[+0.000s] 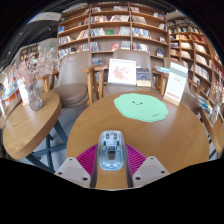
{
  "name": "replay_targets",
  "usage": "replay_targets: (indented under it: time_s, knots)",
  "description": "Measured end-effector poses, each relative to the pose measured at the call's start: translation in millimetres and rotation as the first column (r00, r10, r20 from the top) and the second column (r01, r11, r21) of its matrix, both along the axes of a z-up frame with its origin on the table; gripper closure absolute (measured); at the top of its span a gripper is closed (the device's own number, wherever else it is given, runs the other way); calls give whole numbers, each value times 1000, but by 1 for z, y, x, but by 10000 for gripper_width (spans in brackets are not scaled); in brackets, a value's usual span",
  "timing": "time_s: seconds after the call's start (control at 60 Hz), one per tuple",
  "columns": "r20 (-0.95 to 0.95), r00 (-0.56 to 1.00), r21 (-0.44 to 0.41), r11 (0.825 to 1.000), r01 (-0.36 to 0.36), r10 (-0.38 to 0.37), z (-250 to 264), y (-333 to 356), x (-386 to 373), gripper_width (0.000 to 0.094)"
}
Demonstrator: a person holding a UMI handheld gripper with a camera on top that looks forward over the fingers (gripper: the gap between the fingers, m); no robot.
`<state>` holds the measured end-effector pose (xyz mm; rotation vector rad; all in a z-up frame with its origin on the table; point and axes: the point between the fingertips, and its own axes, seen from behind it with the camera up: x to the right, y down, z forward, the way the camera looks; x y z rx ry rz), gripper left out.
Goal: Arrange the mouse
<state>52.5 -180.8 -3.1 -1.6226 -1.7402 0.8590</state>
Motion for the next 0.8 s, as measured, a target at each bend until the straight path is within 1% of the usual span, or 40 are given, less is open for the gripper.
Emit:
replay_targets:
  time_s: [0.067, 0.167, 0.283, 0.367, 0.417, 0.467, 0.617, 0.65, 0.75, 0.8]
  knots:
    - [-19, 1000, -34, 999, -15, 15, 27, -4, -1, 527]
    - [-105, 994, -46, 999, -29, 24, 87, 1, -26, 532]
    - [-199, 980, -39, 999, -19, 11, 149, 21, -73, 531]
    - [-229, 973, 2, 1000, 21, -20, 168, 46, -119, 530]
    - [-231, 972, 28, 998, 47, -39, 164, 67, -139, 532]
    - [-212, 975, 25, 997, 70, -63, 153, 76, -170, 533]
    - [-102, 988, -21, 993, 118, -119, 88, 106, -217, 535]
    - [-80, 990, -20, 993, 118, -120, 74, 109, -224, 535]
    - [-26, 993, 23, 993, 113, -113, 31, 120, -230, 534]
    - [-2, 994, 18, 993, 113, -113, 14, 120, -232, 533]
